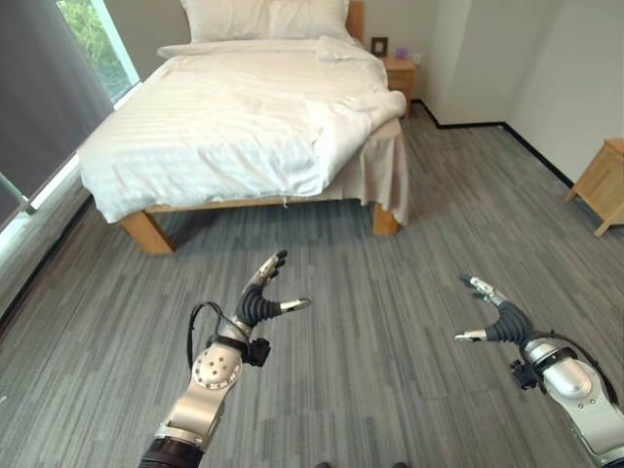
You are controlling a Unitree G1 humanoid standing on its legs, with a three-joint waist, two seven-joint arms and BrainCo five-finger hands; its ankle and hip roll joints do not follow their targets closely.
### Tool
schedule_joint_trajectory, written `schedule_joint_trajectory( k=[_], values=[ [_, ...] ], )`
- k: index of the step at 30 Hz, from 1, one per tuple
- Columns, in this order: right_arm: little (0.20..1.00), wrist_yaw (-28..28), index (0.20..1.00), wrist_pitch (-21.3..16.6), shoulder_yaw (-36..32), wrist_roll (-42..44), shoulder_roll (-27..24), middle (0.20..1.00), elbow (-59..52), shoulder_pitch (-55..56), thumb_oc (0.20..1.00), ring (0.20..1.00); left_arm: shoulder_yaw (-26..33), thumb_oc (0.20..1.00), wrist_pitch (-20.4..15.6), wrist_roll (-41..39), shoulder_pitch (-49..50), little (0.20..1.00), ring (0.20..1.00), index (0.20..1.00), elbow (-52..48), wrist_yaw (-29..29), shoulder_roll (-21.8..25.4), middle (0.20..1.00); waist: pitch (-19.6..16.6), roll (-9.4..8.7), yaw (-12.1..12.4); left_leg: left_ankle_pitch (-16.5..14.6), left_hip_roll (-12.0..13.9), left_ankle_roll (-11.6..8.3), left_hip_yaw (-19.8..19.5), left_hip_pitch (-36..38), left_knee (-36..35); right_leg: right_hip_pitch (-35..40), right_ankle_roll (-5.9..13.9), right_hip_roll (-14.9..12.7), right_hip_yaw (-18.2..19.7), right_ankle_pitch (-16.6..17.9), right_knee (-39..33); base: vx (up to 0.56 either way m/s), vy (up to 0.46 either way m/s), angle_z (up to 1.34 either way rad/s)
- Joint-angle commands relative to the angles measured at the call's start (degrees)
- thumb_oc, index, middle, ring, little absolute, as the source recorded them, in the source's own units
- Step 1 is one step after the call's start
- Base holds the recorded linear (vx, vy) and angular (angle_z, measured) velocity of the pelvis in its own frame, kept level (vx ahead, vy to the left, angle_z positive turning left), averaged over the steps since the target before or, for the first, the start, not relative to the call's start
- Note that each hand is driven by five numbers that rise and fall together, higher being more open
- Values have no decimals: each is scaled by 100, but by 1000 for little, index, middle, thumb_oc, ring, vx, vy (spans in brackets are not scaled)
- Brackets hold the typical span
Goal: Making the bed.
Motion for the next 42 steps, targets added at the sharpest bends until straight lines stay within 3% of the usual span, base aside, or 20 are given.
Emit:
schedule_joint_trajectory(
  k=[1,5,9,12,17,20,23,24,25,26,27,28,29,31,33,35,36,37,40,42],
  values=[
    [1000,0,1000,-262,-297,69,-12,1000,-268,-164,1000,1000,10,1000,-317,55,-47,1000,1000,1000,-152,-184,146,1000,-121,-19,122,-501,324,-282,98,120,72,167,740,-681,-57,-290,96,0,0,0],
    [1000,-24,1000,-163,-281,3,238,1000,-241,-74,1000,1000,-10,1000,-227,-11,52,1000,1000,1000,-10,-227,99,1000,-76,-29,112,-566,300,-237,107,137,72,126,770,-672,23,-301,136,25,27,-4],
    [1000,-35,1000,-104,-163,-55,439,1000,-238,-229,1000,1000,-30,1000,-177,-93,78,1000,1000,1000,-11,-195,142,1000,185,32,84,-652,284,-64,110,102,72,-698,905,-741,319,-424,1419,-41,60,-20],
    [1000,-32,1000,-88,-64,-93,511,1000,-269,-401,1000,1000,-100,1000,-142,-75,10,1000,1000,1000,73,-165,146,1000,365,111,-1,-749,324,-7,173,182,72,-1428,1171,-914,391,-178,2466,54,11,-22],
    [1000,-80,1000,-127,-6,-17,593,1000,-454,-338,1000,1000,-222,1000,-144,-155,-36,1000,1000,1000,91,-224,143,1000,498,44,-153,-951,299,-101,162,420,72,-1604,890,-659,379,-219,1338,215,-111,-19],
    [1000,-128,1000,-123,-60,-118,623,1000,-566,-135,1000,1000,-366,1000,-182,-187,-288,1000,1000,1000,235,-223,16,1000,506,-35,-332,-1188,363,-266,-11,676,72,-1640,817,-604,867,-42,693,338,-253,10],
    [1000,-96,1000,-145,-34,-81,573,1000,-502,-74,1000,1000,-424,1000,-185,-235,-307,1000,1000,1000,222,-245,-57,1000,407,0,-353,-1088,547,-393,-13,912,217,-1408,687,-464,787,-56,625,293,-267,86],
    [1000,-68,1000,-150,-2,-5,462,1000,-500,-84,1000,1000,-496,1000,-187,-343,-270,1000,1000,1000,143,-283,-131,1000,461,-9,-279,-810,777,-474,-44,592,1303,-1079,485,-360,720,-234,566,309,-323,54],
    [1000,-67,1000,-152,-5,-1,460,1000,-500,-88,1000,1000,-494,1000,-184,-345,-273,1000,1000,1000,139,-284,-131,1000,452,-10,-304,-839,803,-489,-82,502,1417,-1089,462,-354,692,-210,543,337,-482,13],
    [1000,-74,1000,-201,10,132,317,1000,-440,-128,1000,1000,-569,1000,-177,-503,-288,1000,1000,1000,123,-284,-195,1000,633,-83,-167,-15,1157,-661,-275,-137,3109,-584,129,-169,528,-411,322,240,-443,7],
    [1000,-94,1000,-208,60,120,236,1000,-470,-211,1000,1000,-609,1000,-176,-566,-326,1000,1000,1000,87,-279,-209,1000,755,-155,-117,211,1267,-666,-347,-429,3825,-401,-2,-130,455,-464,212,248,-432,6],
    [1000,-95,1000,-209,61,120,236,1000,-465,-222,1000,1000,-606,1000,-175,-567,-334,1000,1000,1000,88,-280,-209,1000,770,-129,-141,181,1305,-679,-393,-472,3901,-386,-13,-95,427,-459,198,263,-310,-2],
    [1000,-94,1000,-182,62,95,158,1000,-477,-263,1000,1000,-641,1000,-172,-596,-301,1000,1000,1000,67,-272,-237,1000,853,-276,-56,99,1388,-576,-178,-790,4350,-117,-93,-89,469,-595,121,294,-190,-22],
    [1000,-111,1000,-136,92,90,109,1000,-482,-304,1000,1000,-682,1000,-204,-619,-224,1000,1000,1000,54,-214,-280,1000,900,-303,155,-378,863,-433,-187,-1616,3807,128,-14,-63,653,-833,96,484,-149,-45],
    [1000,-83,1000,-144,155,92,141,1000,-466,-343,1000,1000,-726,1000,-212,-594,-152,1000,1000,1000,72,-232,-305,1000,824,-282,206,-501,685,-339,-97,-1696,2918,148,88,-93,704,-956,96,366,32,-47],
    [1000,-110,1000,-150,263,101,169,1000,-347,-397,1000,1000,-749,1000,-193,-578,-82,1000,1000,1000,110,-197,-321,1000,759,-151,259,20,503,-422,45,-1767,1465,283,190,21,718,-1101,96,359,92,-47],
    [1000,-113,1000,-155,270,101,166,1000,-339,-400,1000,1000,-748,1000,-193,-577,-77,1000,1000,1000,111,-196,-324,1000,760,-169,259,101,463,-423,63,-1691,1320,290,193,-2,722,-1102,96,611,99,-44],
    [1000,-172,1000,-162,431,23,189,1000,-207,-574,1000,1000,-786,1000,-178,-548,-17,1000,1000,1000,199,-162,-354,1000,744,-102,423,413,388,-466,-152,-1956,92,580,255,103,793,-1308,96,601,59,-32],
    [1000,-79,1000,-164,494,6,264,1000,-231,-569,1000,1000,-724,1000,-142,-505,92,1000,1000,1000,177,-203,-332,1000,554,-112,525,675,381,-406,-267,-1900,72,886,239,218,1092,-1502,96,615,91,-56],
    [1000,-38,1000,-160,545,6,373,1000,-204,-520,1000,1000,-764,1000,-114,-473,78,1000,1000,1000,100,-244,-200,1000,506,-389,638,633,286,-214,-135,-1701,255,1011,330,95,1272,-1572,527,772,205,-106]
  ],
)
